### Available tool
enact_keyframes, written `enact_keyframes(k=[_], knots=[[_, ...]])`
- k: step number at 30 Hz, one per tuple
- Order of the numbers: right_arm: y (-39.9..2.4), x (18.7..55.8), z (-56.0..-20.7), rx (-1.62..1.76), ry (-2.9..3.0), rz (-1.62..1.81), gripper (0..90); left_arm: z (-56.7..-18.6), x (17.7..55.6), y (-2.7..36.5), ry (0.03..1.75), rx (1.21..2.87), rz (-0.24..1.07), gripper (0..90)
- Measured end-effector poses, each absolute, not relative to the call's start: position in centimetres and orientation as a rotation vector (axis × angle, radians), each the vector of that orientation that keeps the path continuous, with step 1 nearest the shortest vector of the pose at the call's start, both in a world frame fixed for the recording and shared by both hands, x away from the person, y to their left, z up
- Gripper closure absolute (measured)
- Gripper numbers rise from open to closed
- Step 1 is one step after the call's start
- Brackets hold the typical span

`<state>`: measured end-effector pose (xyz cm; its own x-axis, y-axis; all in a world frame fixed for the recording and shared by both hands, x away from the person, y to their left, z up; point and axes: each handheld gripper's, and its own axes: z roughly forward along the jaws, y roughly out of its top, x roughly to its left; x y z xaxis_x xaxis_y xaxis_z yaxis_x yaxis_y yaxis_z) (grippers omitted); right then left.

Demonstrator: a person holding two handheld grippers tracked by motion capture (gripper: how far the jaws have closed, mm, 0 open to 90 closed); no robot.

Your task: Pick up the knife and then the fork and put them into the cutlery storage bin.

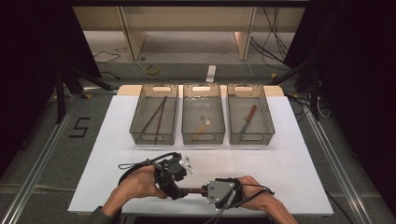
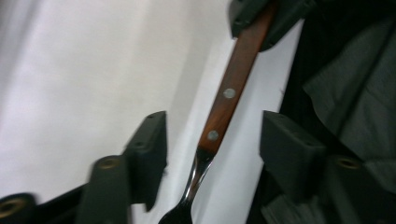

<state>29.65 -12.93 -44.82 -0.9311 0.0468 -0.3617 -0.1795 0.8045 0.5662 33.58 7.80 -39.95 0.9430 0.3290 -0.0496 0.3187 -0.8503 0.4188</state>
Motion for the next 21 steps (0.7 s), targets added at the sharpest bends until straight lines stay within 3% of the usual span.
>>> enact_keyframes(k=[9, 21], knots=[[-14.8, 30.9, -44.0, 0.038, 2.568, 0.937, 75.6, -38.5, 34.3, 9.1, 0.637, 2.489, 0.194, 22.2], [-17.4, 32.8, -43.2, 0.224, 2.484, 0.927, 75.5, -38.0, 34.7, 12.4, 0.84, 2.364, 0.271, 17.2]])
